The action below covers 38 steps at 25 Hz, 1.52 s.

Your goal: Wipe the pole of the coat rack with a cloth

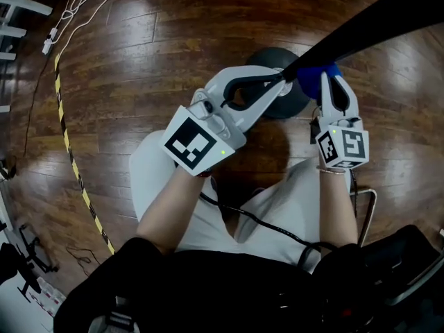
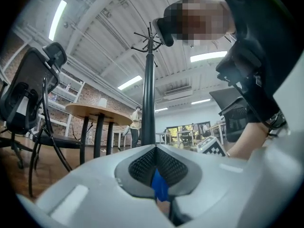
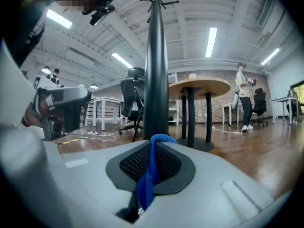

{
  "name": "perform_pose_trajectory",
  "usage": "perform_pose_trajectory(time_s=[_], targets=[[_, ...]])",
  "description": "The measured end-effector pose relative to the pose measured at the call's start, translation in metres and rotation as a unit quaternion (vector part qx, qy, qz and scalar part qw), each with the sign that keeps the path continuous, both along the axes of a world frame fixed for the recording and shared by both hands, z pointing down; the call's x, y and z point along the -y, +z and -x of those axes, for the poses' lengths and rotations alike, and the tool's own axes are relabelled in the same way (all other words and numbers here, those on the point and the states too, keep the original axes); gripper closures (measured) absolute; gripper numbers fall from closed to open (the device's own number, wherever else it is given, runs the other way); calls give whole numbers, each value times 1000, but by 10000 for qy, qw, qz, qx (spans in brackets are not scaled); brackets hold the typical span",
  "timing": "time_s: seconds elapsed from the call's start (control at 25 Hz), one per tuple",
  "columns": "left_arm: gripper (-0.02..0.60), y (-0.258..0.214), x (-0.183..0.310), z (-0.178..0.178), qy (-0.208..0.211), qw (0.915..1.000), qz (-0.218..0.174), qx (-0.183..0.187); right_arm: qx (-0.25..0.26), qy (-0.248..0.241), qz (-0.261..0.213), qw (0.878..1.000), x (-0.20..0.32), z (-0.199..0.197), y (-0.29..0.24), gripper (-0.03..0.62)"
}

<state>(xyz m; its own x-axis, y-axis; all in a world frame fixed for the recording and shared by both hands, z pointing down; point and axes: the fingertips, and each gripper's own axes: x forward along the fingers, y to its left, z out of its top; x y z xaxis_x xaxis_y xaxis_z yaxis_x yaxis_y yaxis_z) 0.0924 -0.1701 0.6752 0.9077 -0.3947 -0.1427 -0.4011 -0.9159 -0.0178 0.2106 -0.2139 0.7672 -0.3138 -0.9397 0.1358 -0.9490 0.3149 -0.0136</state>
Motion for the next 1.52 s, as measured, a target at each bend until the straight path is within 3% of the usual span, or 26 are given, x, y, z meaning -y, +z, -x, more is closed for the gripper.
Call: perform_pose_trajectory(time_s=[0.16, 0.24, 0.48, 0.6, 0.68, 0.84, 0.92, 1.04, 1.16, 1.32, 1.52], targets=[[588, 24, -13, -12, 324, 9959, -189, 820, -421, -222, -584, 9972, 2, 1, -40, 576], [588, 29, -13, -10, 322, 9945, -282, 954, -554, -328, -810, 9946, -2, 7, -55, 576], [588, 15, 4, -7, 154, 9996, 102, 224, -225, -412, -1180, 9919, -5, 7, -114, 576], [588, 14, -2, -10, 263, 9994, 30, 233, 160, -622, -1302, 9894, -6, 2, -138, 576], [588, 11, -9, -9, 322, 9992, 44, 252, -56, -910, -1405, 9859, -8, 3, -150, 576], [588, -34, -24, 6, 494, 9960, 496, -564, -291, -1235, -1582, 9792, -10, 3, -192, 576], [588, -55, -32, 5, 674, 9933, 434, -834, -189, -1440, -1645, 9756, -10, 1, -220, 576], [588, -76, -49, -6, 895, 9934, 157, -695, -176, -1707, -1842, 9678, -6, -3, -265, 576], [588, -104, -61, -9, 1017, 9925, 170, -651, -157, -1899, -2110, 9587, -2, -2, -320, 576], [588, -125, -78, -8, 1169, 9911, 18, -632, 169, -1853, -2545, 9490, -8, -3, -367, 576], [588, -148, -109, -7, 1518, 9862, -625, -237, -303, -1736, -2992, 9378, -26, 19, -415, 576]])
